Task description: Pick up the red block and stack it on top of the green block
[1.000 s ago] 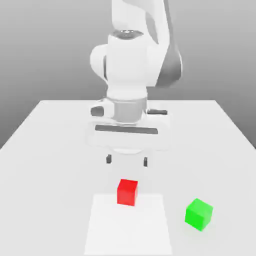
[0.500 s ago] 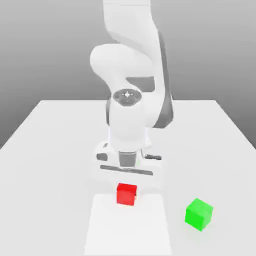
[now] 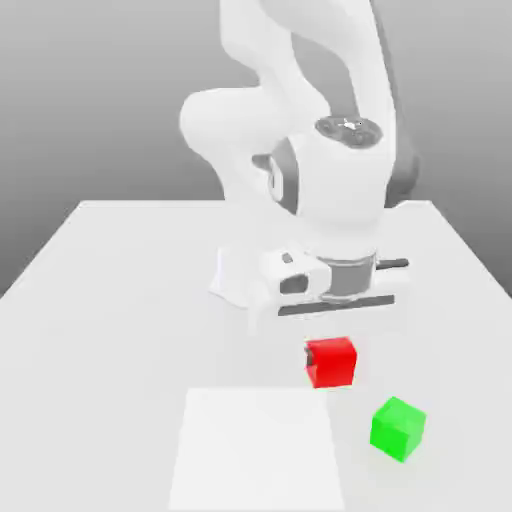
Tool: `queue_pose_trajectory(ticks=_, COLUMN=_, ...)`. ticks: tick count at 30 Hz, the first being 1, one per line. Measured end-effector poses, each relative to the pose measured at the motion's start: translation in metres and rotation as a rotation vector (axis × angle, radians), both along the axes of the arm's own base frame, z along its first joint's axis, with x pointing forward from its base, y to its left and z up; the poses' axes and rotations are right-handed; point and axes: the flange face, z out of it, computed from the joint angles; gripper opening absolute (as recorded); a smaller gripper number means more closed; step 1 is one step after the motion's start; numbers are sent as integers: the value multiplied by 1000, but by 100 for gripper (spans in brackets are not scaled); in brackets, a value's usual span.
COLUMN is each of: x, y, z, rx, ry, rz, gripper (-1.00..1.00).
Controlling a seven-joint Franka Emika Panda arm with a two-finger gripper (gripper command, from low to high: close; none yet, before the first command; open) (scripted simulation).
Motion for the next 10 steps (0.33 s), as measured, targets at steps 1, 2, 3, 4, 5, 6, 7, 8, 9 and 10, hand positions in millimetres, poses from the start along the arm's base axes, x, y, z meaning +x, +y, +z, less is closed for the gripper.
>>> queue_pose_trajectory(ticks=1, x=0, y=21, z=1, rx=3, ry=1, rz=70, gripper=-100)
queue_pose_trajectory(ticks=2, x=-1, y=35, z=-5, rx=4, ry=2, rz=113, gripper=-100)
queue_pose_trajectory(ticks=3, x=6, y=27, z=-14, rx=5, ry=2, rz=97, gripper=-100)
queue_pose_trajectory(ticks=4, x=8, y=26, z=-24, rx=5, ry=2, rz=94, gripper=-100)
queue_pose_trajectory(ticks=5, x=9, y=25, z=-35, rx=5, ry=2, rz=94, gripper=-100)
queue_pose_trajectory(ticks=6, x=9, y=25, z=-47, rx=5, ry=3, rz=93, gripper=-100)
queue_pose_trajectory(ticks=7, x=9, y=24, z=-55, rx=5, ry=2, rz=94, gripper=100)
queue_pose_trajectory(ticks=8, x=9, y=24, z=-55, rx=5, ry=2, rz=94, gripper=100)
queue_pose_trajectory(ticks=9, x=9, y=24, z=-55, rx=5, ry=2, rz=94, gripper=100)
queue_pose_trajectory(ticks=10, x=9, y=24, z=-55, rx=5, ry=2, rz=94, gripper=100)
